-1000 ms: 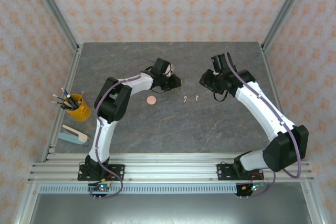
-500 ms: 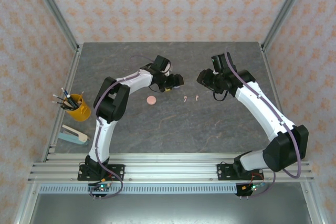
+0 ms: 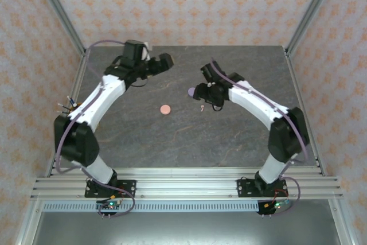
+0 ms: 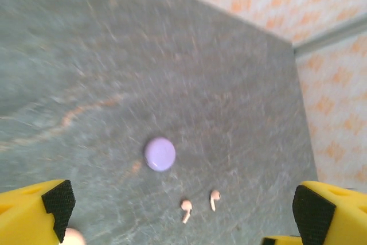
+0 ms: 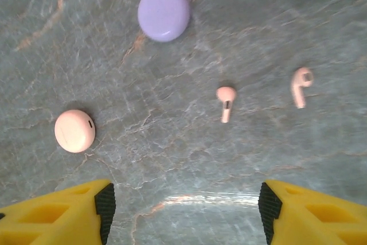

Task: Insert the wireless bluetooth earbuds into the charging case

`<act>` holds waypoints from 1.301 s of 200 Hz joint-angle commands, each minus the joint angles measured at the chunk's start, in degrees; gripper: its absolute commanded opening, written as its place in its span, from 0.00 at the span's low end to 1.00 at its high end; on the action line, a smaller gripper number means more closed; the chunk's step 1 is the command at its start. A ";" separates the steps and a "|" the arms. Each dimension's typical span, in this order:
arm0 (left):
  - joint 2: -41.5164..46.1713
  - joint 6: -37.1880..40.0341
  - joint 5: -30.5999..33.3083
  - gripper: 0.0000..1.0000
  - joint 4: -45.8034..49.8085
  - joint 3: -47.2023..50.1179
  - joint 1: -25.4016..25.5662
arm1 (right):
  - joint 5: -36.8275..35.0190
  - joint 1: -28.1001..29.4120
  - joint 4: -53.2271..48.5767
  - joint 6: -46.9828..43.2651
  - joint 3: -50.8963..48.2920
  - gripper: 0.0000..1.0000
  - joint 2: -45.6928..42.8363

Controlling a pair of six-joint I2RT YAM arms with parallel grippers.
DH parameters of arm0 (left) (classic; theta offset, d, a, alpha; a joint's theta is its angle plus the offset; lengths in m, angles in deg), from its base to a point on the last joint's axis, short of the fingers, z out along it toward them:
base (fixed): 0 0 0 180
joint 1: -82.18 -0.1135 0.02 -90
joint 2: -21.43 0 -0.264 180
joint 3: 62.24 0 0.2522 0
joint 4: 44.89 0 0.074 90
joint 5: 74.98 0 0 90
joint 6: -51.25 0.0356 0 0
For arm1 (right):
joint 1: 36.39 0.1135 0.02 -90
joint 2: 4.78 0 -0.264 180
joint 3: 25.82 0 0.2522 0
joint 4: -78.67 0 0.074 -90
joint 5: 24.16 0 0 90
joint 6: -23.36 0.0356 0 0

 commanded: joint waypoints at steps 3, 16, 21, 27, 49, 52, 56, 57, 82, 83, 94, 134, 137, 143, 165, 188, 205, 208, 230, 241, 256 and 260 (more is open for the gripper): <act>3.69 -0.20 4.23 1.00 0.13 6.18 -3.70 | -2.80 3.88 -1.86 3.21 6.88 0.70 5.94; 5.48 -1.09 4.34 1.00 -0.54 8.79 -5.95 | -3.21 6.01 -2.50 4.26 10.80 0.72 10.15; 5.99 -1.38 4.22 1.00 -0.80 9.80 -6.98 | -3.61 6.78 -3.00 4.37 12.53 0.73 11.74; 6.66 -1.90 4.02 1.00 -1.17 11.02 -8.05 | -3.89 7.67 -3.86 4.29 14.90 0.74 13.89; 9.70 -4.35 3.18 1.00 -3.44 15.90 -12.43 | -5.65 10.10 -9.02 3.24 24.61 0.75 21.90; 10.12 -4.58 3.15 1.00 -3.56 16.47 -13.03 | -5.74 10.29 -9.72 3.23 25.87 0.75 22.95; 10.67 -4.85 3.12 1.00 -3.63 17.11 -13.74 | -5.91 10.57 -10.56 3.32 27.47 0.75 24.28; 10.82 -4.91 3.11 1.00 -3.65 17.20 -13.92 | -5.98 10.64 -10.75 3.41 27.85 0.75 24.58; 13.59 -8.07 2.19 1.00 -3.97 21.10 -18.50 | -7.30 11.97 -13.24 6.39 34.95 0.75 30.76; 13.74 -8.24 2.12 1.00 -4.00 21.22 -18.63 | -7.34 12.00 -13.27 6.57 35.20 0.75 30.98; 14.75 -9.79 1.38 1.00 -4.64 22.92 -20.44 | -7.92 12.43 -13.20 8.70 37.46 0.75 33.14; 16.57 -12.58 -0.04 1.00 -6.29 26.44 -22.67 | -11.26 13.79 -14.72 14.22 46.95 0.73 40.84; 16.72 -12.74 -0.05 1.00 -6.49 26.59 -22.70 | -11.36 13.86 -14.98 14.41 47.72 0.72 41.52; 16.77 -13.00 -0.22 1.00 -6.76 26.82 -22.72 | -11.80 13.94 -15.58 14.86 49.31 0.72 42.83; 17.08 -14.00 -0.37 1.00 -7.71 27.31 -22.71 | -12.46 14.07 -17.37 15.37 54.40 0.68 47.04; 16.94 -14.34 -0.45 1.00 -7.98 27.29 -22.68 | -12.72 14.56 -18.85 14.14 56.84 0.64 49.11; 16.73 -14.51 -0.67 1.00 -7.97 27.17 -22.69 | -13.50 15.15 -20.11 11.93 56.48 0.61 49.14; 16.75 -14.59 -0.67 1.00 -7.98 27.27 -22.70 | -13.62 15.13 -20.42 11.47 56.49 0.60 49.14; 17.25 -14.76 -0.84 1.00 -8.32 27.62 -22.71 | -14.03 15.67 -22.44 8.21 54.91 0.53 48.34; 17.47 -14.73 -1.00 1.00 -8.35 27.86 -22.70 | -14.59 15.96 -22.71 7.01 52.61 0.51 47.08; 17.57 -15.05 -1.83 1.00 -8.78 28.17 -22.72 | -14.54 16.03 -21.54 6.23 47.71 0.48 44.27; 17.57 -15.28 -2.29 1.00 -9.04 28.37 -22.71 | -14.45 16.07 -20.94 6.14 45.99 0.47 43.33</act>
